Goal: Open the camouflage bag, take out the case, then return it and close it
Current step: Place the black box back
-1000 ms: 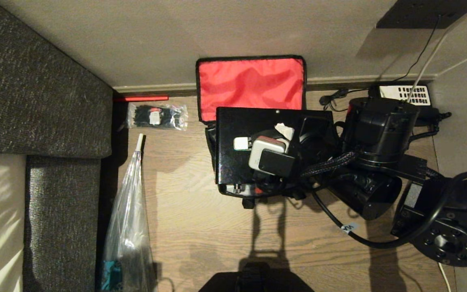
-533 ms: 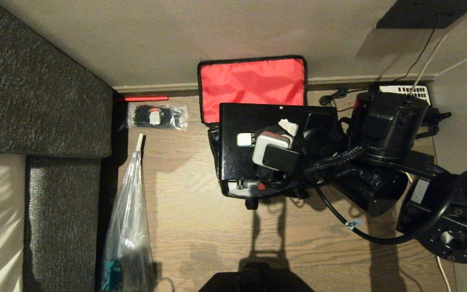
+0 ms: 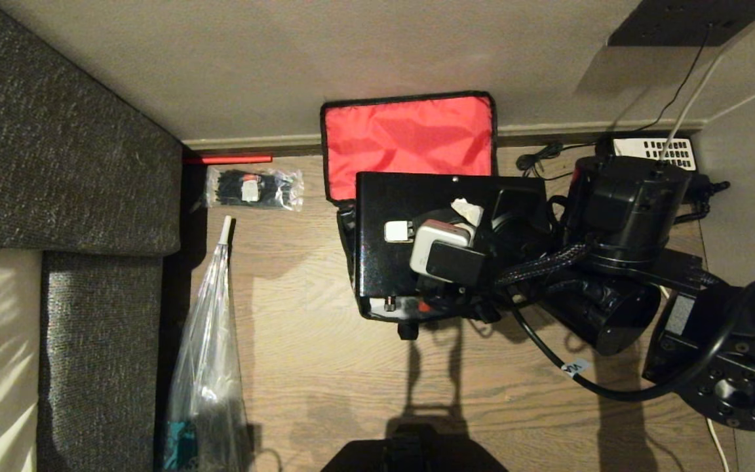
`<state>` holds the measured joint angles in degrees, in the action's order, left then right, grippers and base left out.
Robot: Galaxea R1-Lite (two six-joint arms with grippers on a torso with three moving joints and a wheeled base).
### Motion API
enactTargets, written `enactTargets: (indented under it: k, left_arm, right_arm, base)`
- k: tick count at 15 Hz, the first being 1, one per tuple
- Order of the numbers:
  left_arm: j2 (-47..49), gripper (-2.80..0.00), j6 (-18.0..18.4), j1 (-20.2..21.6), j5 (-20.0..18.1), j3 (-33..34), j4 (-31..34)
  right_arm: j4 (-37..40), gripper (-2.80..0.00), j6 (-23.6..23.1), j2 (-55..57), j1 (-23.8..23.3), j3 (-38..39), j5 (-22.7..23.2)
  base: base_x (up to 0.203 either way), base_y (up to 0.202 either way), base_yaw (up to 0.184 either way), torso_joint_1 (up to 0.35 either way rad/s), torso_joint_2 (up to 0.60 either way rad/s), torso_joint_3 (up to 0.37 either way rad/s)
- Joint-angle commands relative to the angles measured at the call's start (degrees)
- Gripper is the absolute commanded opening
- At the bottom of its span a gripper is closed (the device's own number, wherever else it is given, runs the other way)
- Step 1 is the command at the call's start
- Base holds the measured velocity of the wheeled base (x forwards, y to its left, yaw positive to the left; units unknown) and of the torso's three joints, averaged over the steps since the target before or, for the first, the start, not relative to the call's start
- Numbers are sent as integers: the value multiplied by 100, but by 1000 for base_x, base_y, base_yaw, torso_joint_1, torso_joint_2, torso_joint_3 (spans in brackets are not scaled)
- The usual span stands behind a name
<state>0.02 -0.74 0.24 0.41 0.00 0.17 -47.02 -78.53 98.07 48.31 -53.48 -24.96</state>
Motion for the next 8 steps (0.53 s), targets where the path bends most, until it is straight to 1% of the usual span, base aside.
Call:
enactTargets:
  k: [1, 6, 8]
  left_arm:
    - [-2, -280, -5, 2, 2, 18, 0]
    - [-2, -280, 1, 2, 2, 18, 0]
    - [-2, -280, -5, 2, 2, 18, 0]
  right_arm:
    - [-70, -280, -40, 13, -1, 70, 37]
    - [-132, -280, 32, 149, -103, 165, 89]
    - [-260, -280, 31, 230, -188, 146, 189]
  base:
    - [0, 0, 0, 0, 0, 0]
    - [0, 0, 0, 0, 0, 0]
    - [0, 0, 0, 0, 0, 0]
